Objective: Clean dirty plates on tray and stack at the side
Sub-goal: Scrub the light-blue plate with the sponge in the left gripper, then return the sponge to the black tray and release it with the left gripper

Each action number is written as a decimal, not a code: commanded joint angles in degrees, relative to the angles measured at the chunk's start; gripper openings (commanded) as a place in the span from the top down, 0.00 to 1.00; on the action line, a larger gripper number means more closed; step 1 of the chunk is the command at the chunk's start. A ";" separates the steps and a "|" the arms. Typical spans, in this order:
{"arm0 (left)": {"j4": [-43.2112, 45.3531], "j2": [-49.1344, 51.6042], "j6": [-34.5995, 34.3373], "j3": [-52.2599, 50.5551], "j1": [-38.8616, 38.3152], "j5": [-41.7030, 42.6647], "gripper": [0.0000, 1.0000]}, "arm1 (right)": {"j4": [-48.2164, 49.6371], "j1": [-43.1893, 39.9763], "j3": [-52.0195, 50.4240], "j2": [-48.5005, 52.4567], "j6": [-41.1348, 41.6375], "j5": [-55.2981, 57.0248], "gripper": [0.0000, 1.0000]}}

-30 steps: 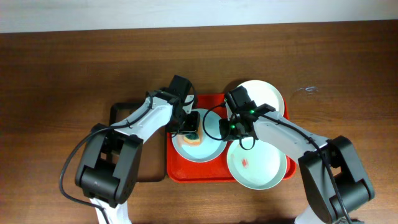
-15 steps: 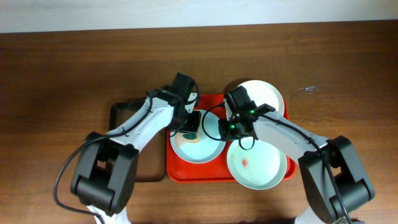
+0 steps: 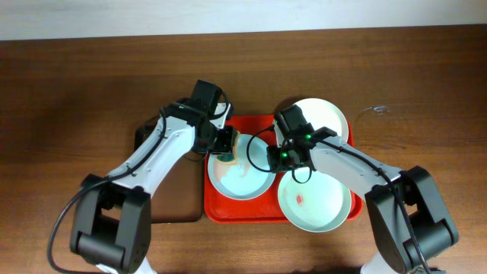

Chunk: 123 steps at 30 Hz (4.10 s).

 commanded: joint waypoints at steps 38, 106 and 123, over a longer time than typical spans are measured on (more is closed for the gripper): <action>3.23 4.59 -0.63 -8.63 -3.41 11.74 1.00 | 0.26 0.37 0.13 -0.81 -3.26 -1.77 0.89; 7.08 6.45 -3.96 -8.37 -4.20 6.80 1.00 | 0.28 0.37 0.13 -0.81 -3.26 -1.77 0.89; -24.24 -4.70 -0.15 2.97 10.49 -20.11 1.00 | 0.11 0.37 0.13 -0.81 -3.28 -1.75 0.89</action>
